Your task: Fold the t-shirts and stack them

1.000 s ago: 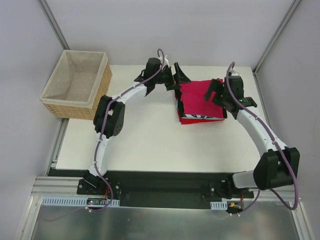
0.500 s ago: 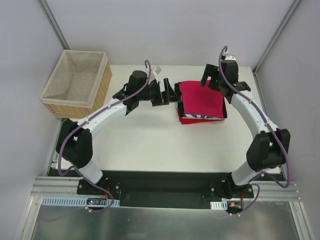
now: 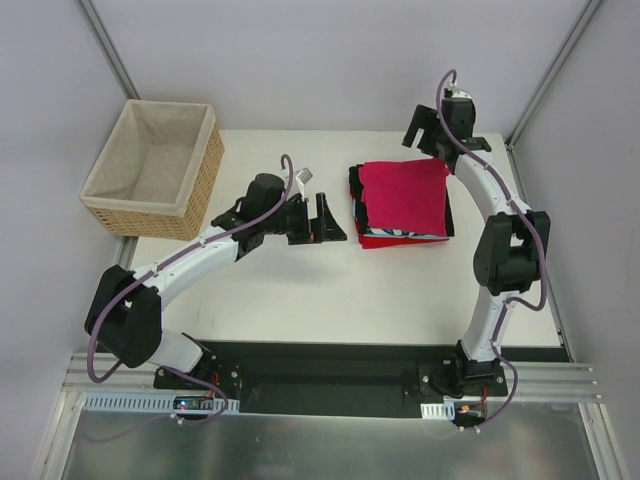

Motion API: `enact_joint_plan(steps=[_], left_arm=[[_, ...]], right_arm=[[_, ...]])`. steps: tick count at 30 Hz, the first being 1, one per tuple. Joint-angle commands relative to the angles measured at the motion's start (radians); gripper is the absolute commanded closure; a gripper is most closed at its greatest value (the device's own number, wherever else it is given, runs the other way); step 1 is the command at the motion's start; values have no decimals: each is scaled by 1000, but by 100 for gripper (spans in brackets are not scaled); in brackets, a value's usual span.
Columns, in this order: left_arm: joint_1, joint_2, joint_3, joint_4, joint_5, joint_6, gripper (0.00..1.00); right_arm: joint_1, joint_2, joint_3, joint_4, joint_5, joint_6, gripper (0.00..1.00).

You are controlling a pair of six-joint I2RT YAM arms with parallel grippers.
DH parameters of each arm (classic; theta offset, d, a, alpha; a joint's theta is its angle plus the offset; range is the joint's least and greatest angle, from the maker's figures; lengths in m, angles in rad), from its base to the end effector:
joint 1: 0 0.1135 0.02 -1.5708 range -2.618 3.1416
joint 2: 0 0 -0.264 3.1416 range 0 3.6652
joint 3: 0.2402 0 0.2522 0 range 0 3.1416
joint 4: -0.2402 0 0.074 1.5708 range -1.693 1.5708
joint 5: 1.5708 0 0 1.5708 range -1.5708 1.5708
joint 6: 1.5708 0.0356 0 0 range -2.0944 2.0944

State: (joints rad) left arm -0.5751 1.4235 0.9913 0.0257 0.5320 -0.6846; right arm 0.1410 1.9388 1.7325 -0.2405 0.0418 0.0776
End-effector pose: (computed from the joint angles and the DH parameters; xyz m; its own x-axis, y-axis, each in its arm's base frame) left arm 0.2629 -0.1919 0.2851 -0.8007 -0.1304 -0.5847 0.4562 0.4999 -0.7362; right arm 0.4614 0.0640 0.3210 -0.4345 0.0166 -0.9005 -0.0696 0.9962 0.0519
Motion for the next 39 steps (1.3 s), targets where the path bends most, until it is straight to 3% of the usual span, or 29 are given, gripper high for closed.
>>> enact_joint_plan(steps=[1, 10, 22, 29, 39], left_arm=[[3, 15, 27, 23, -13, 40, 1], [3, 81, 73, 31, 10, 36, 1], [-19, 37, 30, 74, 20, 0, 1], [-22, 28, 15, 82, 22, -4, 1], [-20, 54, 30, 82, 22, 10, 1]], right_arm=[[-11, 54, 45, 41, -23, 13, 4], [-14, -55, -11, 56, -33, 22, 3], [29, -221, -146, -28, 26, 17, 3], [25, -201, -199, -16, 43, 21, 3], [8, -54, -117, 4, 26, 19, 3]])
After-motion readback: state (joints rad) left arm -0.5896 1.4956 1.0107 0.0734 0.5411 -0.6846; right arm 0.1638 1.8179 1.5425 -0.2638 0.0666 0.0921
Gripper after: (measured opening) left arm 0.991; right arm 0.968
